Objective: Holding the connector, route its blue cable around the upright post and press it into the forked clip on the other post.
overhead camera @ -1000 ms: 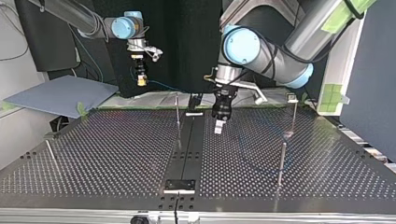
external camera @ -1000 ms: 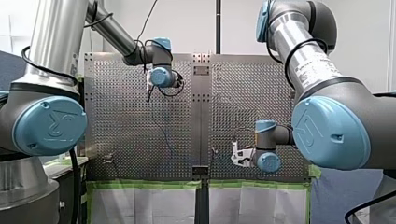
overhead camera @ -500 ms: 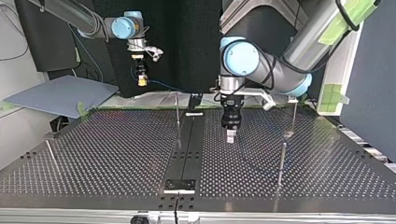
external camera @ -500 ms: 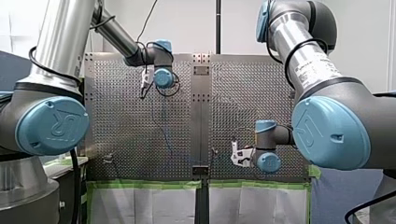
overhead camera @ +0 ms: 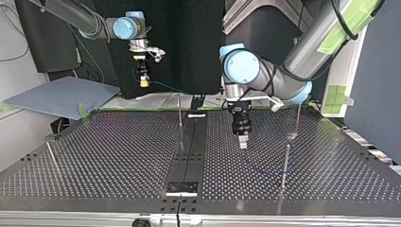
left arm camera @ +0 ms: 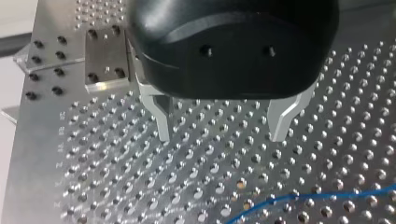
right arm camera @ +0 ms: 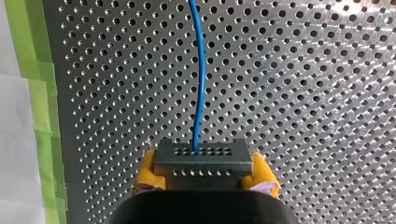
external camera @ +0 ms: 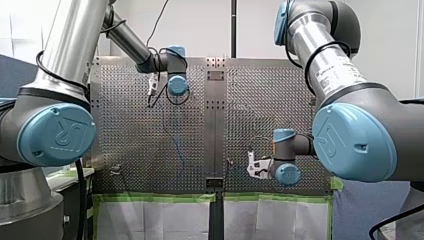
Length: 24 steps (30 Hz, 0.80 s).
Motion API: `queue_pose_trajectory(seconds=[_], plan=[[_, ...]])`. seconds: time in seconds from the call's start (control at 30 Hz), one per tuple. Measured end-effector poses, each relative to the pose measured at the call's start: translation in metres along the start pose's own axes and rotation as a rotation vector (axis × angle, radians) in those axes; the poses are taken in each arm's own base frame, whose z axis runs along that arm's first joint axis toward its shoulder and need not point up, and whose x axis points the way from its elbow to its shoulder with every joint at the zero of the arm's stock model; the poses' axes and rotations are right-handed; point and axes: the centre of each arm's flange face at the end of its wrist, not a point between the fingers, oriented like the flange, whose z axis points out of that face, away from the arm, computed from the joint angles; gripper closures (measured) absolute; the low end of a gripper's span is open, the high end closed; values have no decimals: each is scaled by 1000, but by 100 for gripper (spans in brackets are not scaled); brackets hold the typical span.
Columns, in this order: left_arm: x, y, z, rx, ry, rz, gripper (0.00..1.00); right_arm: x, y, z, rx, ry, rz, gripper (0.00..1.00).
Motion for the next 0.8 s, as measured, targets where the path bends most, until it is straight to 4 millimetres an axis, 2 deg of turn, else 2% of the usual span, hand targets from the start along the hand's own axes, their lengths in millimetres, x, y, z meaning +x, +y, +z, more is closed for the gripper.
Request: queue_pose_trajectory(seconds=[0.27,0.47,0.8], plan=[[-4,-5,3,15,1,2,0,0,0,0,0,-1,0,100],[6,-18,10,41,32,33,0,0,0,0,1,-3,0,100],[-3,-13,27,2,40,28,0,0,0,0,2,-1,0,100]])
